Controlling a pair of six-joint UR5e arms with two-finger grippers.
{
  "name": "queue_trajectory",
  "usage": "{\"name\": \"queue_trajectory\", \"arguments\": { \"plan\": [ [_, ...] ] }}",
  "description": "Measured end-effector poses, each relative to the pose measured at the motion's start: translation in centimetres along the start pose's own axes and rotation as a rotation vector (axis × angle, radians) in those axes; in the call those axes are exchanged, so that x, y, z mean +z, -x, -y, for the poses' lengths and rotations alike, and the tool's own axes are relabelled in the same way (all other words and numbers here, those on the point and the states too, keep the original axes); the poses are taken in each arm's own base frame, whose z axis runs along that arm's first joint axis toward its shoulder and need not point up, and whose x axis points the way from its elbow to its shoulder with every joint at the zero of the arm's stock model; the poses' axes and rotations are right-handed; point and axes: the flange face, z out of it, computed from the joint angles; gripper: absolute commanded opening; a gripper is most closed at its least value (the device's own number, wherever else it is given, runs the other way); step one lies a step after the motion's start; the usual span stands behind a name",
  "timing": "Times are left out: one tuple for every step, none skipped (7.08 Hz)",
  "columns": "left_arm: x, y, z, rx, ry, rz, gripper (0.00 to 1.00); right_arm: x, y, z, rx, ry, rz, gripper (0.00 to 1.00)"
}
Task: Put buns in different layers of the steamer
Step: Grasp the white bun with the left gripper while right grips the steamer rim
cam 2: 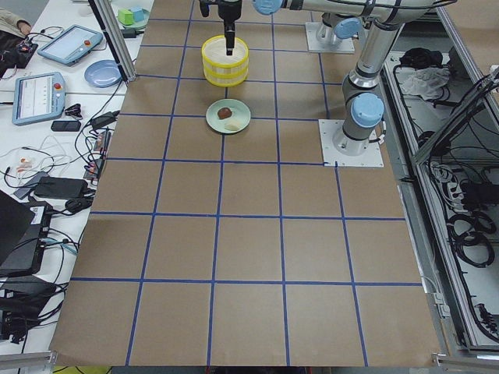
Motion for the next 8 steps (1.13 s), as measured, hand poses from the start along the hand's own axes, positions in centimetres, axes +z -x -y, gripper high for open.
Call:
{"name": "queue_trajectory", "arguments": {
  "plan": [
    [0.1, 0.0, 0.0, 0.000, 0.002, 0.000, 1.00, -0.1, -0.1, -0.3, -0.011, -0.002, -0.003, 1.00],
    [0.2, 0.0, 0.0, 0.000, 0.004, 0.001, 1.00, -0.3, -0.2, -0.8, -0.014, -0.004, -0.004, 1.00],
    [0.3, 0.1, 0.0, 0.000, 0.008, 0.002, 1.00, -0.4, -0.2, -1.1, -0.015, -0.006, -0.004, 1.00],
    [1.3, 0.7, 0.2, 0.001, 0.026, 0.006, 1.00, -0.4, -0.3, -1.3, -0.016, -0.005, -0.005, 1.00],
    [4.5, 2.1, 0.7, 0.002, 0.079, 0.012, 1.00, 0.0, -0.3, -1.3, -0.016, 0.001, -0.006, 1.00],
    [9.7, 3.8, 1.2, 0.003, 0.132, 0.015, 1.00, 1.1, -0.2, -1.1, -0.016, 0.005, -0.005, 1.00],
    [15.9, 4.9, 1.6, 0.006, 0.165, 0.026, 1.00, 3.9, -0.1, -0.6, -0.016, 0.017, -0.006, 1.00],
    [21.0, 5.5, 1.7, 0.012, 0.204, 0.041, 0.95, 8.0, 0.1, 0.3, -0.015, 0.025, -0.007, 1.00]
  ]
}}
